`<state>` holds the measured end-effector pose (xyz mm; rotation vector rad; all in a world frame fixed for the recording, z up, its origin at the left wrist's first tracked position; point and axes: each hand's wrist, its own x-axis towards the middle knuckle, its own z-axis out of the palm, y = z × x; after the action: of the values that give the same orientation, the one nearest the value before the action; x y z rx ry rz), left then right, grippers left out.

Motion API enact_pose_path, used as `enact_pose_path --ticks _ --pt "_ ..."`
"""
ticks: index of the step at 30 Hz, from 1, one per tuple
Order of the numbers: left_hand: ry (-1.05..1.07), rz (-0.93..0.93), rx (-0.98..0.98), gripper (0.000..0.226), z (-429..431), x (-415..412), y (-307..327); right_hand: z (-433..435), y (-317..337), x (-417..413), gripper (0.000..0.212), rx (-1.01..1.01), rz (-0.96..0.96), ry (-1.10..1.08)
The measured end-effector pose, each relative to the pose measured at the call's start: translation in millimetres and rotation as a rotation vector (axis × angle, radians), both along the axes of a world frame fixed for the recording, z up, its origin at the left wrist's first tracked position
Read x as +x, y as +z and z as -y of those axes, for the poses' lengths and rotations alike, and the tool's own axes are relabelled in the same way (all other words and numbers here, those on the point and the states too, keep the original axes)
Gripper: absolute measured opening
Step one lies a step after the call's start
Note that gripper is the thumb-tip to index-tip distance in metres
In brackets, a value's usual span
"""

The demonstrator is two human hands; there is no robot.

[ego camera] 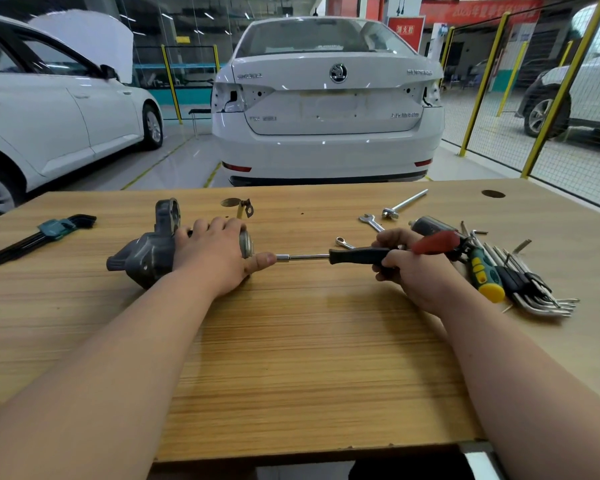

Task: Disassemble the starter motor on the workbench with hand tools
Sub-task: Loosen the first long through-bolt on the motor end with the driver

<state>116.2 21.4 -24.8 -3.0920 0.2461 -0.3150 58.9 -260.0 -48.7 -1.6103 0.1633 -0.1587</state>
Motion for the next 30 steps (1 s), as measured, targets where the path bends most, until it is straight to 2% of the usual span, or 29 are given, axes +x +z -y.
enact_pose_path --ticks 2,7,13,16,21,27,30 --pt "0.007 -0.005 0.004 0.1 1.7 0.0 1.4 -1.0 4.5 -0.2 0.033 0.109 -0.057 -0.015" --pt "0.004 -0.005 0.016 0.093 3.7 -2.1 3.1 2.9 12.2 -1.5 0.031 0.215 -0.317 0.05" --pt "-0.002 0.005 0.013 0.091 3.8 -5.3 3.9 13.3 14.0 -10.1 0.02 0.497 -0.339 0.123" --pt "0.001 -0.004 0.017 0.091 4.1 -5.9 4.9 14.7 16.2 -13.6 0.033 0.562 -0.314 0.172" --pt "0.011 -0.001 0.025 0.093 4.8 -5.2 3.7 13.9 14.1 -10.9 0.05 0.525 -0.323 0.173" --pt "0.006 0.027 0.033 0.092 4.7 -4.6 0.6 8.8 14.7 -7.1 0.029 0.334 -0.321 0.147" --pt "0.005 0.044 0.043 0.091 4.4 -3.0 -1.1 4.6 14.8 -7.8 0.032 0.262 -0.297 0.114"
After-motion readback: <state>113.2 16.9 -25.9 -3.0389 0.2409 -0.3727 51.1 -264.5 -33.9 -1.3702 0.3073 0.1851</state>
